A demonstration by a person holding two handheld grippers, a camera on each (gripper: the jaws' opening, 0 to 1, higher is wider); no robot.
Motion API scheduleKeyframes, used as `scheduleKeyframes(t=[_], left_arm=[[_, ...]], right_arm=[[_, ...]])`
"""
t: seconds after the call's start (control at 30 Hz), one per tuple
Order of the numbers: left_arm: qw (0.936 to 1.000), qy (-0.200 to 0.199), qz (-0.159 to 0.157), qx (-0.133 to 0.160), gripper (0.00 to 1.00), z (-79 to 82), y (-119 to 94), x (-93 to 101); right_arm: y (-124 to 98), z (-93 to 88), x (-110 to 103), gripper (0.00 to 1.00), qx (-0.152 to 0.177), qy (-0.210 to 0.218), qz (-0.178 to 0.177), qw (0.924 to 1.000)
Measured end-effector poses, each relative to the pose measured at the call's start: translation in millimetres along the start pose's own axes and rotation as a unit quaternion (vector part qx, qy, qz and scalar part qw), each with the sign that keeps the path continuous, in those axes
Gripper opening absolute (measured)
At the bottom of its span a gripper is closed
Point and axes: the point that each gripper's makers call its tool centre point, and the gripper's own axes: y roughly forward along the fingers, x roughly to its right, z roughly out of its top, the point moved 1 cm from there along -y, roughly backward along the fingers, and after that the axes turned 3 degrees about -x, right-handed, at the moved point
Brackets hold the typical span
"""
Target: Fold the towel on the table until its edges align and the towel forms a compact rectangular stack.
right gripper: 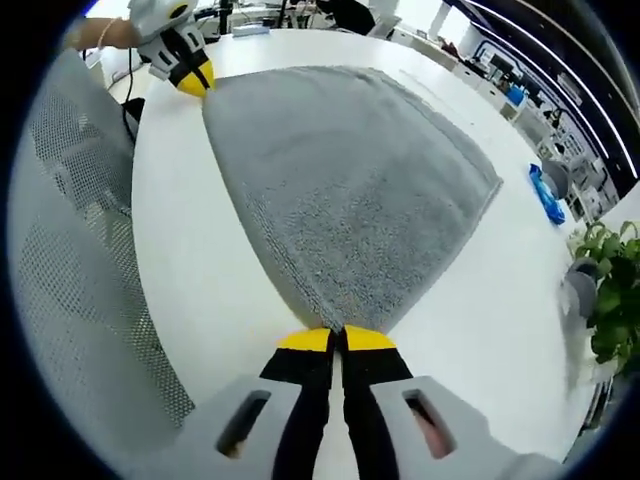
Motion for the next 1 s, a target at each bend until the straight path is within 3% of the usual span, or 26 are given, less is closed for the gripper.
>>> scheduleKeyframes(t=[0.17, 0.6, 0.87, 1.0], left_arm=[[0.9998, -0.009, 0.017, -0.001, 0.02, 6.0, -11.9, -3.6], [0.9968, -0.025, 0.069, 0.034, 0.02, 34.9, -61.2, -16.5], [0.9942, -0.023, 0.096, 0.044, 0.03, 44.6, -86.6, -20.7], [0.9929, -0.041, 0.101, 0.049, 0.03, 47.0, -97.3, -18.0]], right_arm=[[-14.4, 11.6, 7.6, 0.0, 0.02, 0.015, -0.013, 0.9996], [-59.1, 32.1, 20.0, 0.0, 0.082, 0.044, -0.049, 0.9945], [-83.1, 43.3, 17.1, 0.0, 0.107, 0.048, -0.061, 0.9912], [-93.7, 45.7, 14.8, 0.0, 0.122, 0.065, -0.062, 0.9885]])
